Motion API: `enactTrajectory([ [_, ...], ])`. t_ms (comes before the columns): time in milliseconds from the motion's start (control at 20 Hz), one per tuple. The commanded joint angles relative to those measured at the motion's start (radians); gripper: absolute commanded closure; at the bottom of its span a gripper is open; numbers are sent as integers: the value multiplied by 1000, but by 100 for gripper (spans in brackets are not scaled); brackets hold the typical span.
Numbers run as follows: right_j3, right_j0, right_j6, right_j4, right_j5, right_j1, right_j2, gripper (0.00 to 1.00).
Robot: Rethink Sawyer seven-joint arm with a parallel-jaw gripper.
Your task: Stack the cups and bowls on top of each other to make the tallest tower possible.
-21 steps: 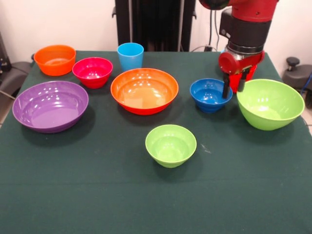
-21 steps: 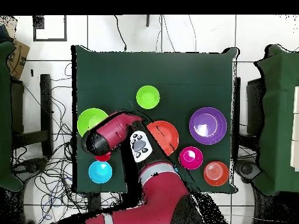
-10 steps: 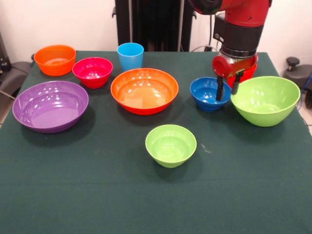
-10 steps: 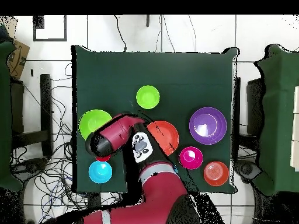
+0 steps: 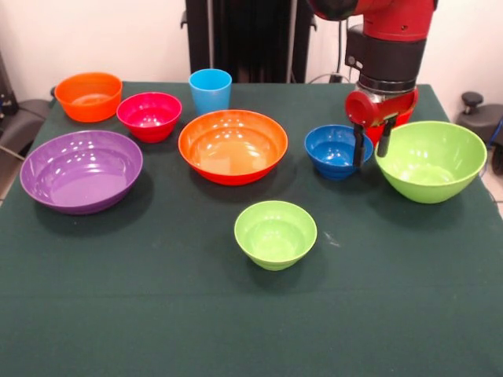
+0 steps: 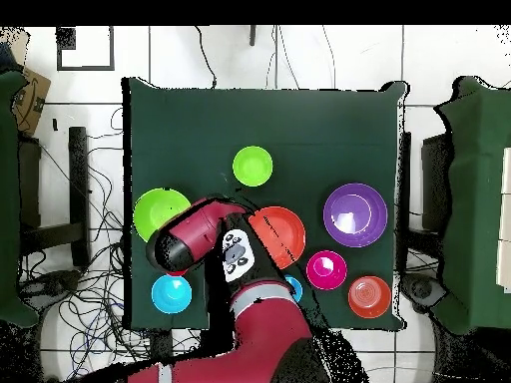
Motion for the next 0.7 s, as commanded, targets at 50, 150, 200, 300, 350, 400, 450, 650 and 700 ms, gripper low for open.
enactTrajectory([
  [50, 25, -7, 81, 0, -37, -18, 12, 0],
  [150, 32, -19, 76, 7, -38, -30, 25, 0],
  [200, 33, -19, 77, 6, -43, -31, 25, 0],
  [300, 35, -15, 83, 0, -57, -28, 21, 0],
  [350, 37, -16, 83, -2, -62, -26, 22, 0],
  [400, 40, -17, 82, -4, -66, -25, 23, 0],
  [450, 41, -18, 83, -5, -67, -20, 22, 0],
  [650, 33, -4, 88, -11, -76, 13, 11, 0],
  [700, 31, 0, 89, -10, -78, 14, 9, 0],
])
